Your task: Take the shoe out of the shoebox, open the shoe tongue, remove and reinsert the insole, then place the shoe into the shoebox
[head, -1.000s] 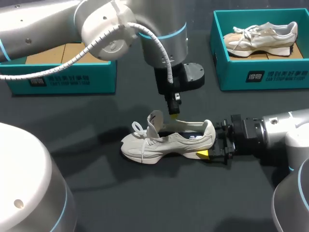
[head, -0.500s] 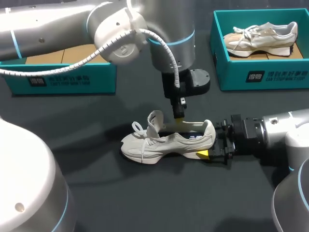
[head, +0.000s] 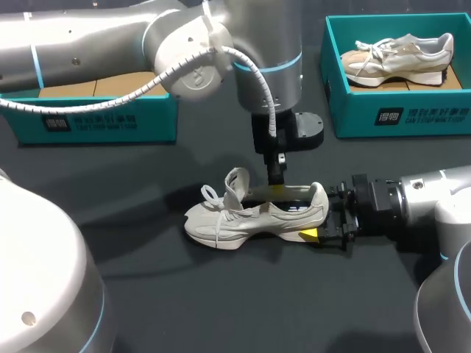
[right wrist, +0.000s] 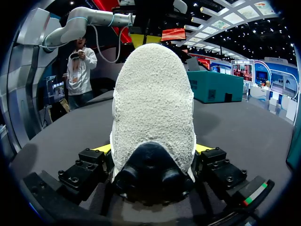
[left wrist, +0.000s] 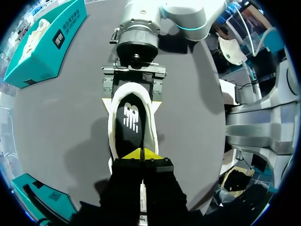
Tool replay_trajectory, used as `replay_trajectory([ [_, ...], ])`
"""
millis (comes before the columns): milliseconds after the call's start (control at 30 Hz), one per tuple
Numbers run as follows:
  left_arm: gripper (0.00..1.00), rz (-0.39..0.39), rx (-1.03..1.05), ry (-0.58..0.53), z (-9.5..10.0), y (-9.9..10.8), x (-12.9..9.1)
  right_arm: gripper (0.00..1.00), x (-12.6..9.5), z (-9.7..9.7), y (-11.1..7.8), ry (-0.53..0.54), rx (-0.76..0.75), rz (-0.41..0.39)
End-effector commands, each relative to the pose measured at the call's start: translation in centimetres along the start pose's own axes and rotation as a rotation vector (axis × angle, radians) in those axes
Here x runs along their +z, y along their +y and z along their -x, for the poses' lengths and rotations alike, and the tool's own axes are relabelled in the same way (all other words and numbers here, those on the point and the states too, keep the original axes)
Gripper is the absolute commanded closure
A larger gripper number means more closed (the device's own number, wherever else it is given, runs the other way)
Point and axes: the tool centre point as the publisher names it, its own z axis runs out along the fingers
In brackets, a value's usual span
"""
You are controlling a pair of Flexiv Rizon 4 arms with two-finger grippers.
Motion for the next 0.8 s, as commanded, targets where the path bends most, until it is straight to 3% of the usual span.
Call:
replay_trajectory([
  [33,1.0,-0.012,0.016,0.007,0.1,0.2,2.0,1.0,0.0,-0.1,0.1,-0.001,0.0,-0.004],
  [467,1.0,0.023,-0.001,0.035,0.9,0.5,5.2,1.0,0.0,-0.1,0.1,-0.001,0.0,-0.004],
  [800,1.0,0.06,0.034,0.065,0.2,1.7,7.2,1.0,0.0,-0.1,0.1,-0.001,0.0,-0.004],
])
